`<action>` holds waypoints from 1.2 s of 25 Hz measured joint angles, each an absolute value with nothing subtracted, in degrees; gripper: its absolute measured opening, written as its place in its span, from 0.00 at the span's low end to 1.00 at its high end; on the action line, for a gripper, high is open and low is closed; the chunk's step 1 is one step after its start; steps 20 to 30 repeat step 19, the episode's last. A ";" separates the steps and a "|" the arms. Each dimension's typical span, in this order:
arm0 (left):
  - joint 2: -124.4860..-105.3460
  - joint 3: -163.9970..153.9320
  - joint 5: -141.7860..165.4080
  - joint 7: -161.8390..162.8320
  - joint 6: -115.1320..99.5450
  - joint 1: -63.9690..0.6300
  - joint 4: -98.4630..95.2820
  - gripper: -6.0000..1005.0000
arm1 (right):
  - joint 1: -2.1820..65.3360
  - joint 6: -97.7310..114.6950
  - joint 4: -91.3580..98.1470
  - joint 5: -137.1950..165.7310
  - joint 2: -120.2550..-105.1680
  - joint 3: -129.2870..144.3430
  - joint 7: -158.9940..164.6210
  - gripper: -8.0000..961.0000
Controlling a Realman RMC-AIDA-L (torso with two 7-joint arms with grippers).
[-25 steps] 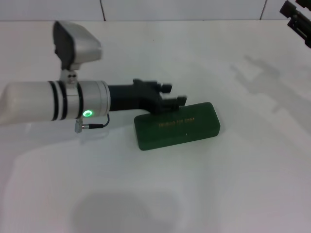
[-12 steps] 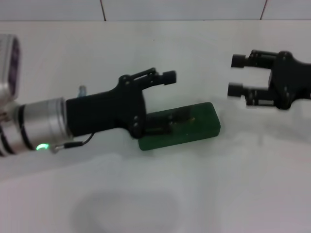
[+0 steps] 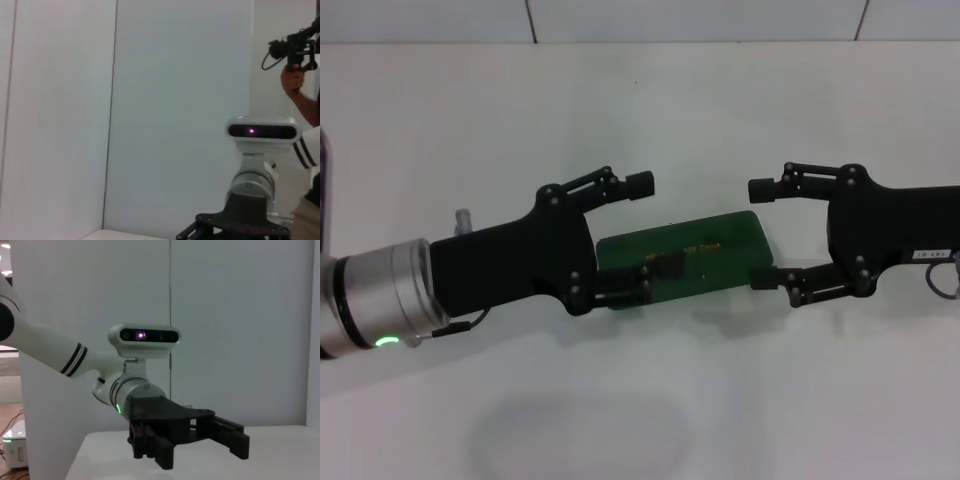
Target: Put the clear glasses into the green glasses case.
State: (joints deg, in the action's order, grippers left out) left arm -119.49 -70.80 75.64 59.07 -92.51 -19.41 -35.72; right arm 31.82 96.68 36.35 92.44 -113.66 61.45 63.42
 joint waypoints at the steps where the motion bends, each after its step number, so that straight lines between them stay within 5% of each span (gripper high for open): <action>1: -119.47 -70.52 75.64 59.07 -92.53 -19.51 -35.46 0.84 | 31.83 96.57 36.35 92.46 -113.69 61.40 63.38 0.89; 30: -119.39 -69.72 75.58 57.68 -92.22 -19.30 -34.40 0.84 | 30.67 96.05 36.39 92.44 -114.61 61.08 59.71 0.92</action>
